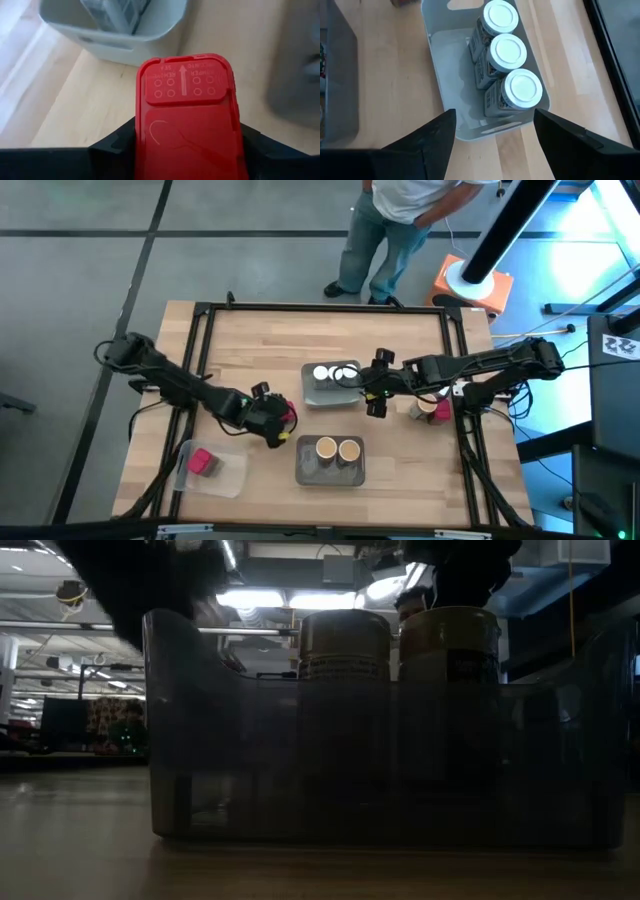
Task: Sort spices by type
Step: Put the top red seasoning can into the transparent bin, then put the golden seasoning bottle into the black bin aligned with the other golden seasoning bottle
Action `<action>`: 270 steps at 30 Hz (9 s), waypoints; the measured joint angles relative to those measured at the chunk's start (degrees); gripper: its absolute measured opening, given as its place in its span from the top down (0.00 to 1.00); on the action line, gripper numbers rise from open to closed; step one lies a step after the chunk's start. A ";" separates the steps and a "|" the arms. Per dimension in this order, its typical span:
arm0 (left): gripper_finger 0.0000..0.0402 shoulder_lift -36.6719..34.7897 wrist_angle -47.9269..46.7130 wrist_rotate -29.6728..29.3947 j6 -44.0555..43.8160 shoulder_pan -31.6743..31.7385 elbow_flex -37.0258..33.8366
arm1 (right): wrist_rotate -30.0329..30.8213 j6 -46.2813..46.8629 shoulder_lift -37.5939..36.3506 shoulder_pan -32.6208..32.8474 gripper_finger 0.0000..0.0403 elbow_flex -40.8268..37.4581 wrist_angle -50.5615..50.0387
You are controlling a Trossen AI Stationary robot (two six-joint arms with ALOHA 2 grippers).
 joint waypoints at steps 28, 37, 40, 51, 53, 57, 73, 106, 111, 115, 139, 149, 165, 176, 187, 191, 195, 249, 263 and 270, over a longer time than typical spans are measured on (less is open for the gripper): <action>0.52 -1.87 -38.10 7.77 -57.19 -31.75 24.02 | 2.97 -1.55 0.07 0.00 0.34 0.00 -0.68; 0.52 5.25 -43.13 8.45 -71.19 -35.73 23.99 | 2.99 -2.42 0.09 0.00 0.34 0.00 0.42; 0.52 8.14 -43.87 8.44 -72.98 -35.75 23.99 | 3.48 -2.66 0.09 0.00 0.34 0.00 0.51; 0.52 18.29 -47.43 8.22 -77.57 -34.95 23.97 | 3.56 -2.66 0.09 0.00 0.34 0.00 1.47; 0.52 19.46 -47.40 8.16 -77.71 -35.14 23.97 | 3.49 -2.64 0.09 0.00 0.34 0.00 1.51; 0.52 21.21 -47.27 8.00 -78.13 -35.45 23.97 | 3.48 -2.65 0.09 0.00 0.34 0.00 1.59; 0.34 16.59 -45.88 11.43 -72.94 -35.44 24.84 | 3.43 -2.82 0.11 0.00 0.34 0.00 1.69; 0.40 -9.03 3.50 11.25 22.67 9.36 3.53 | -3.88 17.60 -14.93 0.00 0.34 0.11 -29.09; 0.40 -12.79 19.73 11.57 30.22 13.04 -4.08 | -5.81 26.39 -17.44 0.00 0.34 0.13 -35.07; 0.40 -14.61 33.36 11.53 36.15 15.20 -8.54 | -8.33 29.78 -17.59 0.03 0.34 0.13 -35.98; 0.40 -14.77 50.63 14.45 42.06 18.95 -13.01 | -19.29 25.53 -17.84 0.82 0.11 -1.96 -36.77; 0.40 -14.75 50.56 14.45 41.67 18.95 -13.01 | -16.09 23.86 -17.85 0.81 0.14 -6.94 -39.96; 0.40 -14.71 49.59 14.45 41.87 18.98 -12.99 | -16.72 19.63 -17.94 0.81 0.14 -9.18 -36.24; 0.40 -14.71 49.67 14.43 41.87 18.98 -12.99 | -19.12 19.92 -17.92 0.81 0.14 -15.33 -32.73; 0.40 -14.71 50.14 14.43 41.87 19.00 -12.97 | -19.58 20.10 -17.90 0.81 0.15 -20.30 -27.34; 0.40 -14.71 50.14 14.43 41.87 19.00 -12.97 | -19.41 20.11 -17.92 0.81 0.25 -21.11 -26.60; 0.40 -14.71 50.10 14.43 41.87 19.00 -12.97 | -19.26 20.11 -17.94 0.81 0.31 -21.00 -26.68; 0.40 -14.71 38.54 14.41 37.78 9.91 -12.92 | -12.44 30.32 22.47 26.72 0.31 32.70 -12.51; 0.40 -14.71 36.88 14.39 37.42 9.69 -12.92 | -11.30 36.95 29.56 26.64 0.31 32.68 -19.04; 0.40 -14.71 36.62 14.41 37.61 8.78 -12.94 | -11.05 37.73 31.97 26.62 0.31 32.68 -20.93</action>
